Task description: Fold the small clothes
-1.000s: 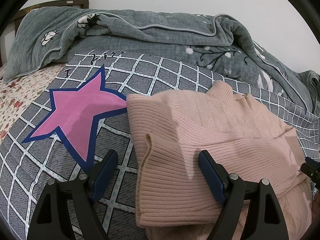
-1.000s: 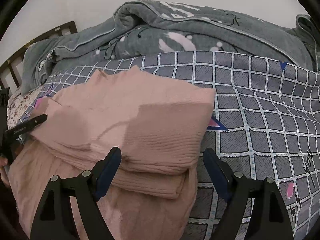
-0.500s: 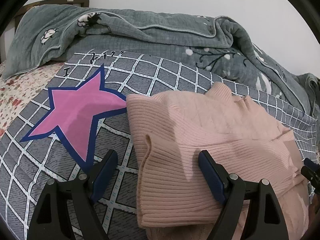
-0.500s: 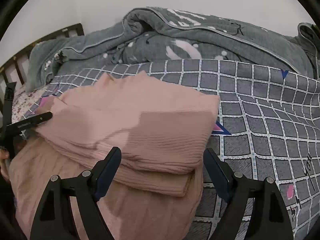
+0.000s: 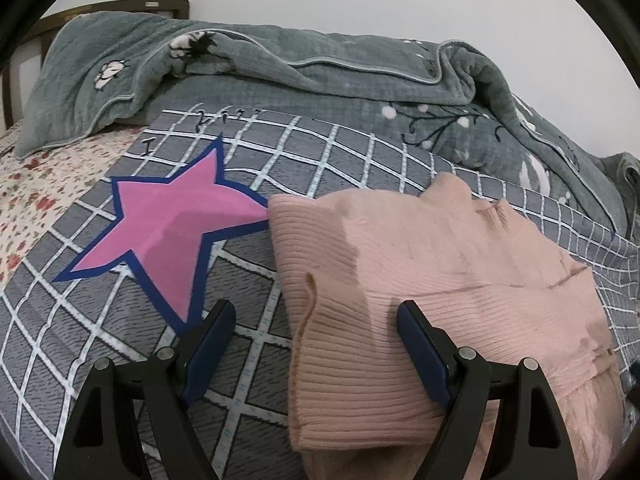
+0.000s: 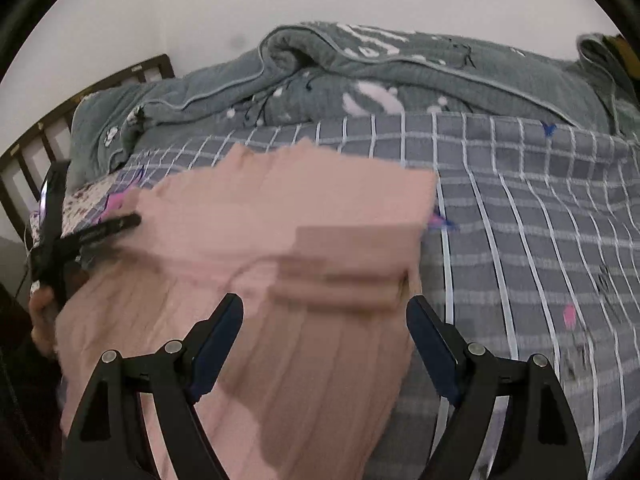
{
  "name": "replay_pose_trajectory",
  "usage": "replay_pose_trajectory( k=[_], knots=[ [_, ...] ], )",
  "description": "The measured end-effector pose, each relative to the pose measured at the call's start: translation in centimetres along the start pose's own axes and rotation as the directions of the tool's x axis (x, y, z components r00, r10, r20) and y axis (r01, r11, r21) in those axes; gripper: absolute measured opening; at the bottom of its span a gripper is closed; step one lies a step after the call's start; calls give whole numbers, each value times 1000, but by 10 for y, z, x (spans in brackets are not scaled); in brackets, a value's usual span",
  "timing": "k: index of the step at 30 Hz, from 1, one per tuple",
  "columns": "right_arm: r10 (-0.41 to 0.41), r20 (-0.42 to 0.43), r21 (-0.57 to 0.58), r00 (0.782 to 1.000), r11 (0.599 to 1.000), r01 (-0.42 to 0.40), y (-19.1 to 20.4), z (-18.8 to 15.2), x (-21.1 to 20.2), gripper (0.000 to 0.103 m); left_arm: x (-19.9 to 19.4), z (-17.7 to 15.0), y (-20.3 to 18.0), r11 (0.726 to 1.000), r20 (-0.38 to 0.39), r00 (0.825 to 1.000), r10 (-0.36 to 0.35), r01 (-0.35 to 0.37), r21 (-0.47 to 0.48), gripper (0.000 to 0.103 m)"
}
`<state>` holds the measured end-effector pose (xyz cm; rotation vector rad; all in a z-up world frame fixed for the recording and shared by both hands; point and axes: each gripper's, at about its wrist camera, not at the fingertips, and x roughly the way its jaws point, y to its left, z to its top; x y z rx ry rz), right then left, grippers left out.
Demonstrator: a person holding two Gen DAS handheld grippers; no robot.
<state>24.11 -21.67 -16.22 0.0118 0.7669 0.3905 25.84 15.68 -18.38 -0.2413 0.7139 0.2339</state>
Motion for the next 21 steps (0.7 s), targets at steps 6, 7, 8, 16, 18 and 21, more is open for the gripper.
replay_pose_trajectory(
  k=[6, 7, 8, 16, 18, 21],
  knots=[
    [-35, 41, 27, 999, 999, 34, 9, -44, -56, 82, -12, -8, 15, 999, 8, 999, -32, 32, -44, 82],
    [-53, 43, 22, 998, 998, 52, 11, -50, -65, 82, -15, -11, 17, 998, 7, 999, -41, 41, -43, 82],
    [-64, 47, 18, 997, 998, 63, 11, -53, -71, 82, -20, -14, 19, 998, 7, 999, -51, 51, -35, 82],
    [-92, 119, 35, 989, 995, 89, 11, -91, -120, 78, -87, -53, 26, 993, 31, 999, -30, 27, 114, 80],
    [-81, 103, 45, 991, 996, 77, 11, -100, -123, 71, -106, -67, 29, 989, -2, 998, -60, 59, 138, 80],
    [-66, 80, 64, 995, 996, 61, 14, -116, -123, 57, -137, -91, 39, 988, -14, 996, -91, 92, 120, 80]
  ],
)
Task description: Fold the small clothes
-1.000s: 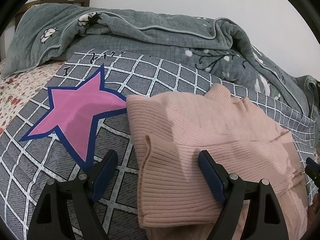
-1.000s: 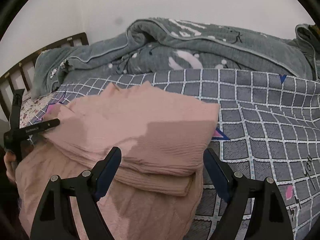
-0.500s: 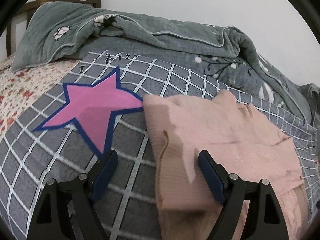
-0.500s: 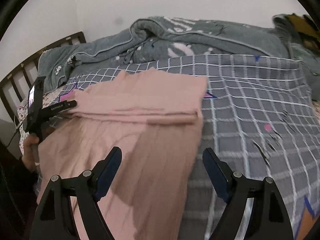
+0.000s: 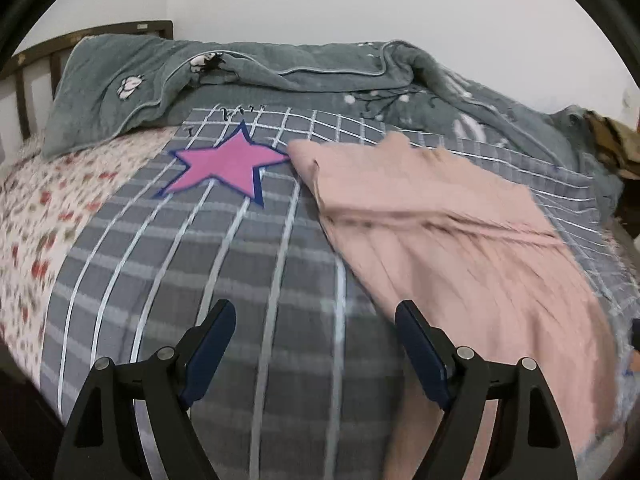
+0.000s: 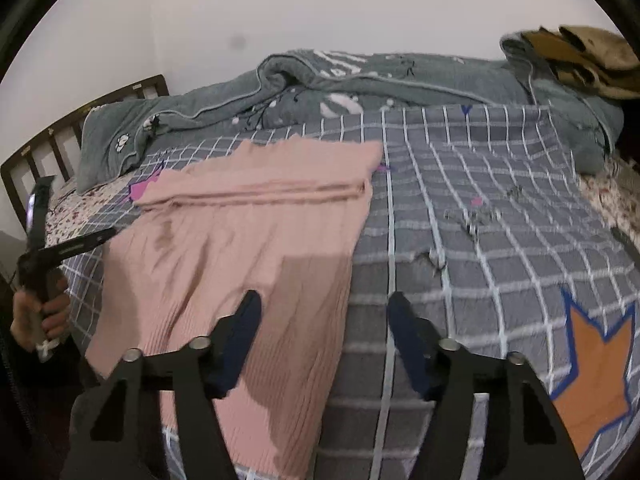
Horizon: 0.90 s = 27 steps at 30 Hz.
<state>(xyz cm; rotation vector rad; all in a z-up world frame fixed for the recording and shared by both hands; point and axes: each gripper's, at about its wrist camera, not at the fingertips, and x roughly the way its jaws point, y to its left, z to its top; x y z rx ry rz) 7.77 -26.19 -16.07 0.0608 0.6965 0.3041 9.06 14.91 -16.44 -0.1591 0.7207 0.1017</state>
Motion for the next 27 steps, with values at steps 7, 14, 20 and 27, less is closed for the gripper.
replay_pose_trajectory(
  k=[7, 14, 20, 27],
  knots=[
    [68, -109, 65, 992, 996, -61, -1, -41, 4, 52, -30, -48, 11, 995, -77, 993, -90, 87, -46, 80],
    [64, -123, 88, 990, 995, -54, 2, -71, 9, 53, -33, -83, -2, 989, -125, 981, -146, 141, -51, 79],
    [76, -108, 75, 991, 995, -68, 10, -83, 12, 48, -24, -93, -18, 989, -147, 978, -146, 144, -21, 60],
    [88, -96, 85, 992, 993, -80, 11, -83, 16, 40, -21, -92, -24, 990, -141, 980, -140, 135, -43, 34]
  ],
)
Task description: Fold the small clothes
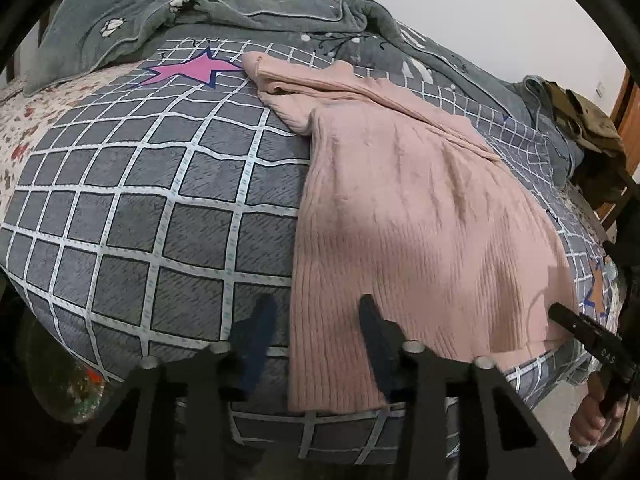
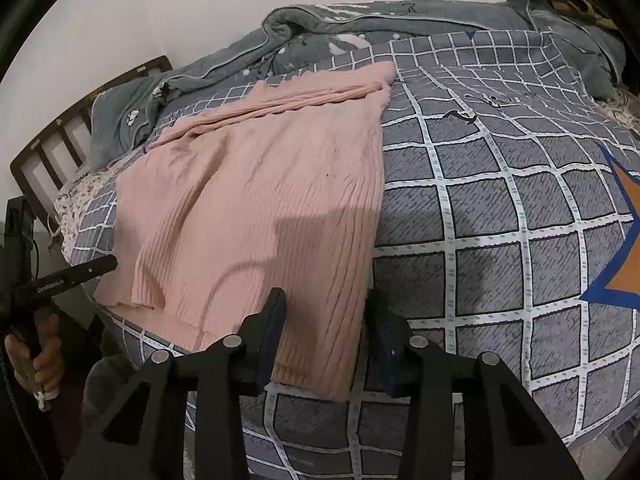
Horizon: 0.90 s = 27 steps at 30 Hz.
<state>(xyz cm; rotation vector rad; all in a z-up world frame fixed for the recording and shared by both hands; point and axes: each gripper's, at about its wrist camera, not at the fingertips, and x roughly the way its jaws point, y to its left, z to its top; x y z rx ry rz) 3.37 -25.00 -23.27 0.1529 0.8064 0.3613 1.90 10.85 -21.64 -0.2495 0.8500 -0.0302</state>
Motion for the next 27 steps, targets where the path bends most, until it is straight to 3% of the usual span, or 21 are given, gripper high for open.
replay_pose_trajectory(
  k=[4, 7, 8, 14, 18, 27],
  knots=[
    [27, -6, 18, 1000, 999, -27, -1, 3, 4, 25, 3, 2, 2, 999, -14, 1000, -14, 14, -40, 9],
    [54, -15, 24, 998, 998, -53, 0, 6, 7, 8, -3, 6, 9, 995, -6, 998, -60, 60, -82, 7],
    [60, -8, 26, 998, 998, -60, 0, 7, 4, 6, -8, 7, 13, 991, 4, 997, -82, 82, -104, 7],
    [178, 115, 95, 977, 977, -190, -17, 10, -32, 5, -40, 7, 26, 979, 65, 987, -145, 153, -136, 7],
    [226, 138, 146, 964, 958, -246, -28, 11, -40, 5, -53, -1, 21, 980, 79, 983, -164, 172, -104, 7],
    [130, 50, 136, 990, 981, -135, -32, 4, -23, 10, -41, -10, 7, 997, 62, 996, -66, 69, -41, 8]
  ],
)
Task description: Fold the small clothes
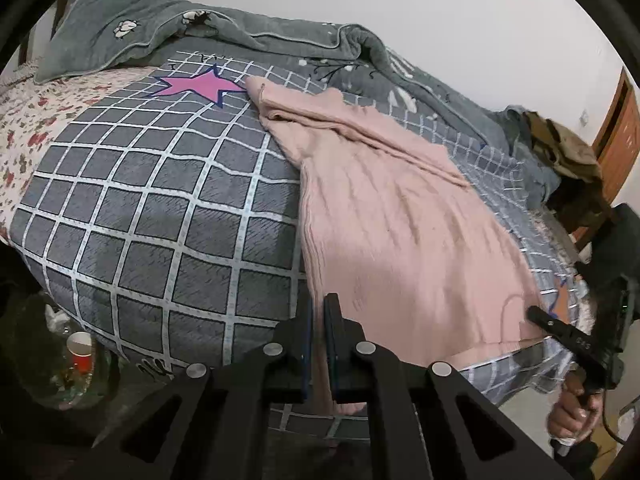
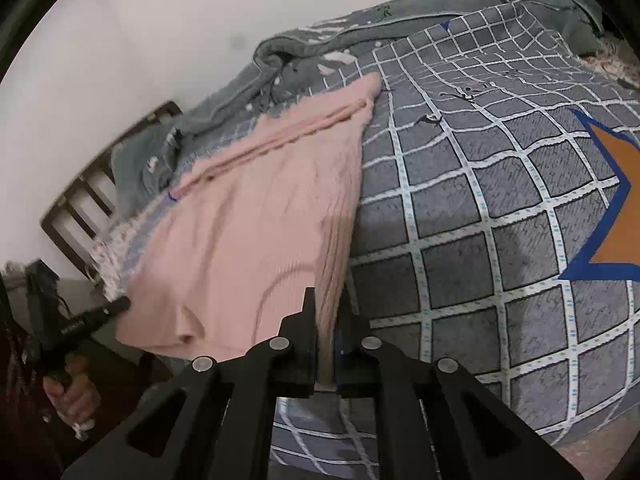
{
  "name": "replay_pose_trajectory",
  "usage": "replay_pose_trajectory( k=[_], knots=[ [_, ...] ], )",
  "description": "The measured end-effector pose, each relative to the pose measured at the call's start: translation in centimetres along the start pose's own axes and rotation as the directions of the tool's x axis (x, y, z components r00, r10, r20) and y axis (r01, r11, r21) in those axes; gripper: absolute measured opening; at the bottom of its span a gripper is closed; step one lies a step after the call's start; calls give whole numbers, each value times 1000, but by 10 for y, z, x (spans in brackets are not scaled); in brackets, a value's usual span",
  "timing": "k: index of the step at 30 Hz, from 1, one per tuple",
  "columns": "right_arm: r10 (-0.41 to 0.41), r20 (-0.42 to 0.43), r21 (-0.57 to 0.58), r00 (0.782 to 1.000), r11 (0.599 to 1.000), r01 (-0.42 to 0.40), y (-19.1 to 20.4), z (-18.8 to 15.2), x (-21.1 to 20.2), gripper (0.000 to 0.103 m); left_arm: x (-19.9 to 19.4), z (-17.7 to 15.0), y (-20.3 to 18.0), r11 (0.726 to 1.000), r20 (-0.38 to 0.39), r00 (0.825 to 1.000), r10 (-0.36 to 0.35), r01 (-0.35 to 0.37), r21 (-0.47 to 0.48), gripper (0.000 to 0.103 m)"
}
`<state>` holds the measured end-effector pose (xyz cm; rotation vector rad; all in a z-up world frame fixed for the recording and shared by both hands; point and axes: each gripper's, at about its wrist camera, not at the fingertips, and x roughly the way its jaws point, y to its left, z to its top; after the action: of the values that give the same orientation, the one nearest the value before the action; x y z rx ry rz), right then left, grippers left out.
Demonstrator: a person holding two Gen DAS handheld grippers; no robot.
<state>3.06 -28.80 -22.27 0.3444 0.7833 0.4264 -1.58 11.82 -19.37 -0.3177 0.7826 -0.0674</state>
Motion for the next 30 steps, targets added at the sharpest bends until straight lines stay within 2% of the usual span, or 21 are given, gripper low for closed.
replay_pose_trajectory(
  k=[3, 6, 8, 13, 17, 22, 28, 30],
  knots=[
    [-64, 3, -59, 998, 996, 64, 7, -1, -2, 14, 3, -3, 0, 998, 9, 998, 68, -68, 8, 9],
    [-104, 25, -113, 994, 988, 106, 16, 0, -7, 26, 6, -5, 0, 994, 11, 994, 112, -112, 5, 13],
    [-120, 44, -152, 992, 981, 125, 23, 1, -11, 35, 8, -6, 1, 992, 4, 992, 129, -129, -3, 28],
    [-155, 46, -207, 987, 965, 161, 32, 2, -11, 38, 7, -9, -6, 978, 31, 978, 204, -205, 27, 52],
    [-250, 66, -219, 966, 941, 258, 36, 0, -9, 38, 2, -8, -11, 966, 46, 967, 252, -254, 50, 53],
    [-230, 61, -218, 971, 947, 238, 38, -1, -11, 38, -6, -6, -10, 963, 65, 962, 265, -267, 30, 58],
    [-198, 63, -221, 978, 953, 207, 43, -1, -19, 38, -12, -7, -13, 964, 83, 962, 259, -263, 33, 70],
    [-184, 57, -216, 981, 957, 192, 42, -1, -21, 38, -12, -8, -14, 965, 79, 963, 257, -260, 35, 70]
  ],
)
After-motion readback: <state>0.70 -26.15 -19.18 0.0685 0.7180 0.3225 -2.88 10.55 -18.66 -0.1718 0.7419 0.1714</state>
